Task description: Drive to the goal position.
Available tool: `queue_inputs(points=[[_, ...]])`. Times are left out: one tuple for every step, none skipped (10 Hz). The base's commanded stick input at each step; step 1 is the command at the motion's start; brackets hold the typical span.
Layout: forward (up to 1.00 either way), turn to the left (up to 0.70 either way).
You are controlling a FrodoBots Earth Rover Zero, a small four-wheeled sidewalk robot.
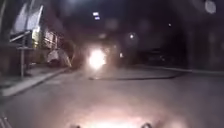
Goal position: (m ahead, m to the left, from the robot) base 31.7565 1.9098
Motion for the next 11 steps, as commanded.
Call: queue_inputs(points=[[1.0, 0.03], [1.0, 0.21], [1.0, 0.4], [1.0, 0.18], [1.0, 0.0], [1.0, 0.0], [1.0, 0.0], [1.0, 0.0], [1.0, 0.0], [1.0, 0.0], [1.0, 0.0]])
